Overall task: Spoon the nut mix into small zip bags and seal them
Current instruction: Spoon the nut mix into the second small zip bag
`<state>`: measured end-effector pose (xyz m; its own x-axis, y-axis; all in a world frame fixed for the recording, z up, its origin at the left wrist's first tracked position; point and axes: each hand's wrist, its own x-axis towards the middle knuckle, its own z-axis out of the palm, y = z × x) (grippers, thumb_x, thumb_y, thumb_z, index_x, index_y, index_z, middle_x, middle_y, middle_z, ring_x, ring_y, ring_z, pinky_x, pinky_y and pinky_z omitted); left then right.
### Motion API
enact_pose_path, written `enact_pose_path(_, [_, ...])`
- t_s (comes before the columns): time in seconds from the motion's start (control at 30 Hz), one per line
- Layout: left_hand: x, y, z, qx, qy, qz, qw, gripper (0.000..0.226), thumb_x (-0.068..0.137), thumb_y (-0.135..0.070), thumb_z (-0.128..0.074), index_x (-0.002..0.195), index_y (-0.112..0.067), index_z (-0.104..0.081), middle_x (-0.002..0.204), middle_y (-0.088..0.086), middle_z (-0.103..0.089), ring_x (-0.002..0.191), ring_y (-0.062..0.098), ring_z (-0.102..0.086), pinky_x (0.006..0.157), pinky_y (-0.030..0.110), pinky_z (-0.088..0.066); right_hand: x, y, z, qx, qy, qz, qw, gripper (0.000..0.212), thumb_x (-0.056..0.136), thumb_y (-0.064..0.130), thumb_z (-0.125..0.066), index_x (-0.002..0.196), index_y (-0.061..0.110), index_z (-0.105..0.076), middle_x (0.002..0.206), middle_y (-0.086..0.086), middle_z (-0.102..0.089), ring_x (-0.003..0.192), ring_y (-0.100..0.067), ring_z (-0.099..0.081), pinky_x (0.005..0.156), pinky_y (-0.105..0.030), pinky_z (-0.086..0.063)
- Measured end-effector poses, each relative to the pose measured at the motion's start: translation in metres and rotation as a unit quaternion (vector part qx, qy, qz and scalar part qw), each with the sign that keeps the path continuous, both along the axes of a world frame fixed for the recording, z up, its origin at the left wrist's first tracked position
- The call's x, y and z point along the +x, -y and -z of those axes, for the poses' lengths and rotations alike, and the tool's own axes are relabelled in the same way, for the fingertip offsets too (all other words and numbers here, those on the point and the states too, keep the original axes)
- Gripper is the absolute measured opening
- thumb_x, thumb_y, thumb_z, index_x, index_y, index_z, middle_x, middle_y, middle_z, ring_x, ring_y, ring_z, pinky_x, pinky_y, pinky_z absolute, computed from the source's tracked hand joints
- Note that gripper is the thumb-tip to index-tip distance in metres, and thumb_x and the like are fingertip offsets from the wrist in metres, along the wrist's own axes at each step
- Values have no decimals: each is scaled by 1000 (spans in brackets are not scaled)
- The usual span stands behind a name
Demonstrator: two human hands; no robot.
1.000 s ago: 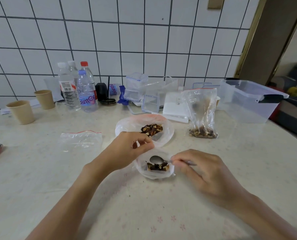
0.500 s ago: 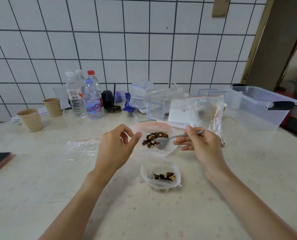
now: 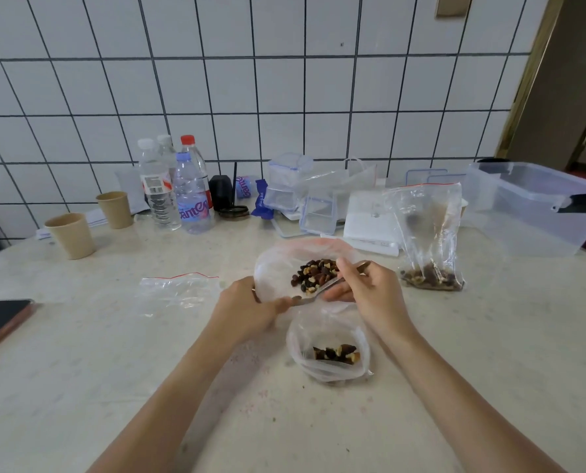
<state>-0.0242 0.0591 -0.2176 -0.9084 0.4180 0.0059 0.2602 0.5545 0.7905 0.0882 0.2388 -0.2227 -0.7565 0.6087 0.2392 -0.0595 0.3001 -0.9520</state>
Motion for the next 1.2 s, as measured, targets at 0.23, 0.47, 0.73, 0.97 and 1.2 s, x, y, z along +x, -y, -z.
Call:
enact_pose_path(0.23, [9, -3, -2, 79, 44, 22, 996, 29, 77, -8, -79, 102, -20, -70, 95, 2, -76, 75, 18, -75, 73, 45, -64, -1, 3, 2, -43, -17, 7, 999, 38, 105, 33, -59, 89, -1, -67, 69, -10, -77, 66, -26, -78, 67, -37, -65])
enact_pose_path(0.47, [10, -2, -4, 128, 74, 39, 988, 30, 81, -8, -74, 104, -25, -66, 94, -1, -74, 69, 7, -74, 51, 18, -50, -6, 9, -2, 4, -65, 18, 998, 31, 104, 32, -60, 93, 4, -67, 69, -7, -77, 67, -21, -78, 66, -31, -64])
enact_pose_path(0.73, [14, -2, -7, 163, 87, 36, 982, 34, 86, -9, -68, 112, -31, -65, 95, 5, -74, 67, 4, -72, 51, 16, -53, -9, 7, -1, 21, -11, 42, 999, 34, 104, 31, -61, 89, 0, -64, 67, -2, -77, 65, -15, -77, 72, -37, -65])
enact_pose_path(0.97, [17, -3, -10, 190, 94, 30, 977, 35, 86, -9, -67, 111, -34, -68, 97, 4, -74, 76, 15, -75, 54, 21, -53, -12, 10, 7, 73, -30, 115, 990, 36, 103, 34, -61, 79, 7, -61, 66, 5, -77, 66, -3, -74, 72, -19, -55])
enact_pose_path(1.2, [20, -3, -11, 187, 94, 38, 977, 34, 88, -6, -66, 112, -31, -66, 96, 4, -74, 66, 6, -73, 53, 22, -56, -16, 8, 11, 78, -38, 92, 992, 28, 102, 30, -65, 89, 6, -69, 70, 2, -77, 66, -4, -74, 70, -26, -59])
